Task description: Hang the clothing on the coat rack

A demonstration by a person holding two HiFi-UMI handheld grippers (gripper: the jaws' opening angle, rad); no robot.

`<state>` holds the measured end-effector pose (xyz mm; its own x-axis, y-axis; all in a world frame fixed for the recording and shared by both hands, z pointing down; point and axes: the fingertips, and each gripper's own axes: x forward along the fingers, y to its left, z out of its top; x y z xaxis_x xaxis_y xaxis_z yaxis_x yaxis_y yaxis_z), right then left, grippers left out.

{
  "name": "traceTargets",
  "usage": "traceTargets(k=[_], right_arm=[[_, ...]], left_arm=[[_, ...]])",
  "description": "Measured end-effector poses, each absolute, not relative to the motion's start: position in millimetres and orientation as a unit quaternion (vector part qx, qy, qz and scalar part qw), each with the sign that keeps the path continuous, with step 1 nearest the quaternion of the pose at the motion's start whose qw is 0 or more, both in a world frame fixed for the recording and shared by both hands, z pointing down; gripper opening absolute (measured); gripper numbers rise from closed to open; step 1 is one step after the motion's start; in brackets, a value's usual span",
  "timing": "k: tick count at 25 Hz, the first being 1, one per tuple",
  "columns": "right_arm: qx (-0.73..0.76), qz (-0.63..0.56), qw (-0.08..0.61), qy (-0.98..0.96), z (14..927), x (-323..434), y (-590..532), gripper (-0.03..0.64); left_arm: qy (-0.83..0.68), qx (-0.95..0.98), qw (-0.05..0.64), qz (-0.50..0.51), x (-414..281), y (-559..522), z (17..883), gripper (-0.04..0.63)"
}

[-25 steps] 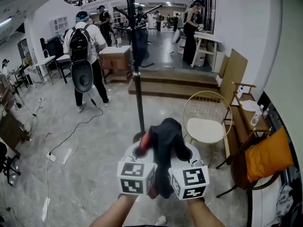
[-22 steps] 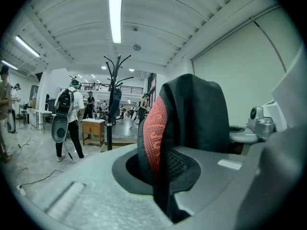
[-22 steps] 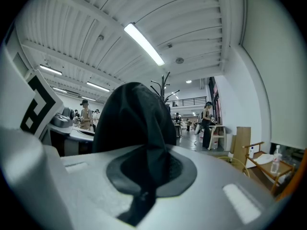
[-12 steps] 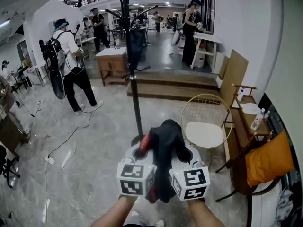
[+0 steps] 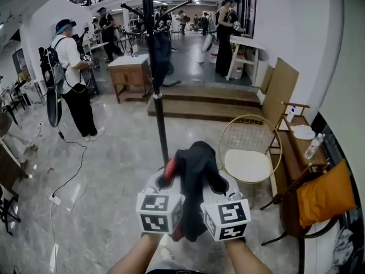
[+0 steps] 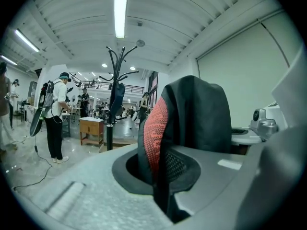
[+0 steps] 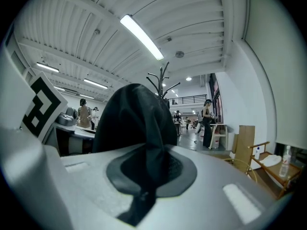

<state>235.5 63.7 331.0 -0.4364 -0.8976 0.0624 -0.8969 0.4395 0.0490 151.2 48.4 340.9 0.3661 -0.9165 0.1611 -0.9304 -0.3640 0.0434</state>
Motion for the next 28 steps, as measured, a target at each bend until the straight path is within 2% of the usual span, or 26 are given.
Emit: traceTargets(k=[28], right_arm=[[0.509,-0.016,0.055,-0.859,315.7,71.1,-56.2,0.021]], left_arm=[[-0.585,0.807,0.076,0.027,-20.8,-61.6,329.4,0.013]])
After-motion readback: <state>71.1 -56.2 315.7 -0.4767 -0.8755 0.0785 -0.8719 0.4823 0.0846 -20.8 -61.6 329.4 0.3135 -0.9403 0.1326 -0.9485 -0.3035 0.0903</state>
